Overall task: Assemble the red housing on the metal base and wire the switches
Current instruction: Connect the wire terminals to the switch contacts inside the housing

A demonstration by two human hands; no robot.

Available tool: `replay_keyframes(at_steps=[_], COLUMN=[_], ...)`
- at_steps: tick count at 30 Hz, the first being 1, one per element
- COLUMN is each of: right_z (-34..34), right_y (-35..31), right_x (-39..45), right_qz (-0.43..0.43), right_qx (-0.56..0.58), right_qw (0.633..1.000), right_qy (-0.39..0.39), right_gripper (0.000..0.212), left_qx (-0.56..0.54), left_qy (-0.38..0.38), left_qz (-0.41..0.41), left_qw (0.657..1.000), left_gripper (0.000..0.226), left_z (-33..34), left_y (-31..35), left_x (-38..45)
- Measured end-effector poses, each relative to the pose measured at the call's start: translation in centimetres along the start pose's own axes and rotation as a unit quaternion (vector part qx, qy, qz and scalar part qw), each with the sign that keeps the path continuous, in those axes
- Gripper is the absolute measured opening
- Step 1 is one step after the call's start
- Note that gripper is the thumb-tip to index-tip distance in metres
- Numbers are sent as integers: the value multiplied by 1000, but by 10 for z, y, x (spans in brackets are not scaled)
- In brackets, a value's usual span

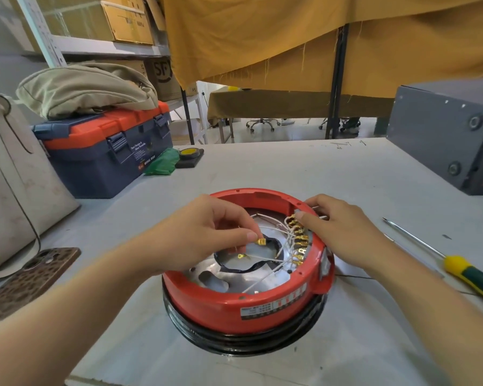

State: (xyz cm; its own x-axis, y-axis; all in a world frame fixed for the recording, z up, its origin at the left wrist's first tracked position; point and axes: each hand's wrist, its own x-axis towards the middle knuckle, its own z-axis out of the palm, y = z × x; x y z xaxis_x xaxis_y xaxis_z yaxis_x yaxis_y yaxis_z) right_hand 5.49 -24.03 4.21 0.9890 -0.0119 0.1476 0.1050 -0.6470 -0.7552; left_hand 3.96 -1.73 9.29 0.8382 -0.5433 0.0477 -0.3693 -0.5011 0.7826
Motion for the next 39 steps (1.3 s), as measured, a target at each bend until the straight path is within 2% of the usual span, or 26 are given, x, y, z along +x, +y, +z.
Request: replay_keyframes(at_steps=[8, 13, 19, 25, 39], right_z=[0, 0, 2, 2, 2], right_y=[1, 2, 4, 5, 5], right_x=[0, 1, 2, 3, 3], right_qz=[-7, -13, -16, -19, -24], right_qx=[-3, -4, 0, -5, -5], right_qw=[1000, 1000, 1000, 1000, 1000], right_qy=[6, 10, 12, 10, 11], right_gripper=[28, 27, 27, 28, 29], left_qx=[28, -12, 14, 100, 104], left_qy=[-54, -76, -31, -17, -14], left_qz=[19, 26, 61, 87, 107], left_qw=[998, 997, 998, 991, 989], left_gripper=[12, 6, 7, 10, 9], left_z=[20, 25, 30, 32, 33], left_y=[3, 0, -3, -6, -9], left_x=[28, 35, 35, 33, 36])
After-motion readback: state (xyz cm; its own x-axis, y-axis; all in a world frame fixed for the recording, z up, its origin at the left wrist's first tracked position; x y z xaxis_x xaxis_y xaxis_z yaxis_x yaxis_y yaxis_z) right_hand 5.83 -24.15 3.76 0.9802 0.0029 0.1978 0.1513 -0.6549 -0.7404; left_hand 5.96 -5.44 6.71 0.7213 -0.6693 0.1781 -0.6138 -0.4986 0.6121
